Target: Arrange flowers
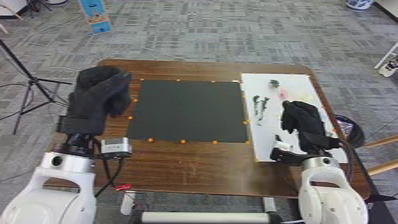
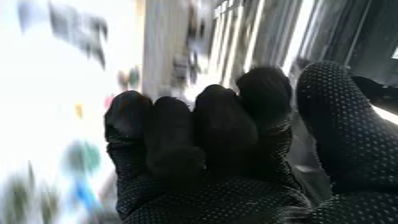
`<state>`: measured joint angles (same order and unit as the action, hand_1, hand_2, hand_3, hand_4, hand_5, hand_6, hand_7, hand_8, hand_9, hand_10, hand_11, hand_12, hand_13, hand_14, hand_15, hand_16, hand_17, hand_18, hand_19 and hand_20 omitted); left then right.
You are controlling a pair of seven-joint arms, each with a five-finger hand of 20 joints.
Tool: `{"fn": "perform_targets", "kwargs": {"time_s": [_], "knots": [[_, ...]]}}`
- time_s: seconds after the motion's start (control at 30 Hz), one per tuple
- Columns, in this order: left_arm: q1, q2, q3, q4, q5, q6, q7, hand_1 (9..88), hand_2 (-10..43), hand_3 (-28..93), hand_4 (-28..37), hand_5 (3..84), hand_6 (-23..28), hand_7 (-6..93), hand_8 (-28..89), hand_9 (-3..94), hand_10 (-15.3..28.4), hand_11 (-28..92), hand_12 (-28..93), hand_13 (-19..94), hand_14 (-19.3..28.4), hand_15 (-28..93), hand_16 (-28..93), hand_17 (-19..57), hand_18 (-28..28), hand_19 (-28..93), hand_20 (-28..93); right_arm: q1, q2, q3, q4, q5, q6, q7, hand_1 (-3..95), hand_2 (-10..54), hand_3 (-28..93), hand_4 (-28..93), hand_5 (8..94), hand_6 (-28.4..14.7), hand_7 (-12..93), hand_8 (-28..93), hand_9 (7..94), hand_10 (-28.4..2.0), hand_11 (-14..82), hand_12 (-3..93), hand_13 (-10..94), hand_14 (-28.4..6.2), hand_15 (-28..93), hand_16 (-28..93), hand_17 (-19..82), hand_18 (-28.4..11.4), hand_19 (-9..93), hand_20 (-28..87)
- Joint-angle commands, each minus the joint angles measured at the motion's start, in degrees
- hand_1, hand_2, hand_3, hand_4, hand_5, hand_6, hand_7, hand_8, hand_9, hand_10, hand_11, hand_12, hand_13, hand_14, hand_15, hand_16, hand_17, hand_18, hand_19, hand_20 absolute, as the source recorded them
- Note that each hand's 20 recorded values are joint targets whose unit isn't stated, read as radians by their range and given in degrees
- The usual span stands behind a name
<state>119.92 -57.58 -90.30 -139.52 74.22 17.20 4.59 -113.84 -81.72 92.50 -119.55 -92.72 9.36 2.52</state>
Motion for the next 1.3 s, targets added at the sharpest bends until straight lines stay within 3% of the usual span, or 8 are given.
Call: {"fn": "perform_targets", "kwargs": {"time_s": [0.03, 0.17, 0.27, 0.37, 0.53, 0.63, 0.93, 1.3], "knots": [[6.89, -2.70, 1.86, 3.85, -0.97, 6.81, -1.64, 34.7, 9.2, 62, -5.7, 64.2, -4.4, 73.5, 34, 75.1, 14.5, 75, 58, 69, 15.7, 93, 45, 39.3, 26.0, 93, 71, -7.04, 1.47, -2.25, -2.14, -15.25, 12.61, 1.50, 29.1, -0.4, 68, -13, 56.7, -1.1, 62, 27, 63.2, -14.7, 59.9, 60.1, 58, -20.8, 75, 57, 22, -24.5, 64, 63], [6.90, -2.36, 2.40, 5.22, -0.49, 8.84, 0.24, 33.3, 7.2, 62, -8.1, 61.3, -2.7, 73.4, 10, 70.0, 14.1, 71, 52, 61, 15.9, 93, 31, 34.0, 23.9, 93, 51, -8.73, 3.08, -1.69, -3.61, -24.09, 12.03, 4.93, 26.7, -3.8, 69, -12, 56.2, -2.1, 66, -4, 62.2, -16.2, 56.6, 54.4, 56, -21.3, 73, 52, 21, -24.8, 63, 62], [6.55, -2.22, 1.92, 5.86, -1.99, 7.98, 1.92, 29.5, 5.0, 63, -11.0, 59.9, -0.2, 65.4, -4, 65.1, 14.3, 62, 42, 56, 16.7, 86, 18, 28.3, 24.0, 84, 41, -9.43, 4.28, -1.52, -5.01, -29.63, 9.16, 8.52, 26.3, -5.6, 68, -12, 56.7, -2.5, 66, -7, 63.3, -15.8, 56.7, 54.5, 57, -21.4, 73, 52, 22, -26.2, 66, 64], [6.25, -1.89, 1.80, 6.24, -1.94, 7.85, 2.62, 25.8, 2.6, 66, -15.6, 60.6, 1.5, 53.3, -9, 63.3, 14.9, 52, 32, 50, 18.2, 66, 9, 14.2, 18.2, 50, 40, -10.27, 5.77, -1.25, -6.66, -36.90, 3.40, 13.47, 25.5, -7.1, 67, -12, 56.7, -3.6, 63, -7, 63.4, -16.5, 56.3, 55.1, 58, -22.1, 74, 53, 23, -27.2, 70, 67], [6.97, -1.48, 0.54, 6.03, -2.44, 7.86, 2.93, 23.1, -0.5, 70, -18.4, 55.7, 2.5, 31.4, -9, 58.3, 14.0, 37, 24, 45, 19.1, 36, 4, 8.5, 14.3, 20, 27, -11.96, 7.97, -1.93, -8.88, -46.23, -7.45, 18.25, 23.5, -8.8, 63, -10, 60.1, -5.4, 48, -6, 63.1, -19.2, 52.0, 53.8, 60, -22.8, 78, 56, 25, -28.3, 77, 70], [7.10, -1.57, 0.15, 5.81, -2.91, 8.13, 3.17, 23.0, -0.7, 70, -18.6, 55.6, 2.7, 29.5, -8, 57.3, 13.8, 36, 23, 44, 18.8, 35, 5, 7.6, 14.2, 18, 26, -10.38, 9.58, -4.04, -8.14, -51.10, -13.04, 20.71, 22.6, -9.3, 60, -9, 61.5, -6.3, 41, -4, 62.6, -20.4, 48.4, 52.6, 62, -22.2, 80, 57, 28, -28.4, 80, 71], [6.56, -1.75, 0.72, 6.10, -2.29, 7.41, 3.01, 24.0, -0.7, 69, -18.0, 56.0, 2.9, 29.5, -8, 56.9, 13.8, 36, 23, 43, 18.6, 34, 5, 7.0, 14.4, 18, 25, -5.80, 16.82, -7.87, -0.78, -55.64, -11.61, 21.97, 23.0, -9.5, 59, -9, 64.9, -5.9, 39, -2, 67.2, -18.9, 50.8, 51.8, 65, -20.1, 82, 58, 34, -28.4, 85, 70], [7.03, -1.84, 1.01, 6.16, -2.36, 5.33, 2.20, 25.1, -0.8, 69, -16.4, 56.4, 2.9, 30.6, -8, 56.7, 13.5, 37, 23, 44, 18.3, 36, 6, 6.2, 15.0, 20, 26, -7.99, 18.36, -5.05, -6.78, -51.48, -10.40, 20.78, 22.6, -9.5, 59, -9, 63.2, -5.8, 41, -2, 67.6, -19.1, 50.8, 51.7, 65, -20.2, 81, 58, 33, -28.4, 84, 70]]}}
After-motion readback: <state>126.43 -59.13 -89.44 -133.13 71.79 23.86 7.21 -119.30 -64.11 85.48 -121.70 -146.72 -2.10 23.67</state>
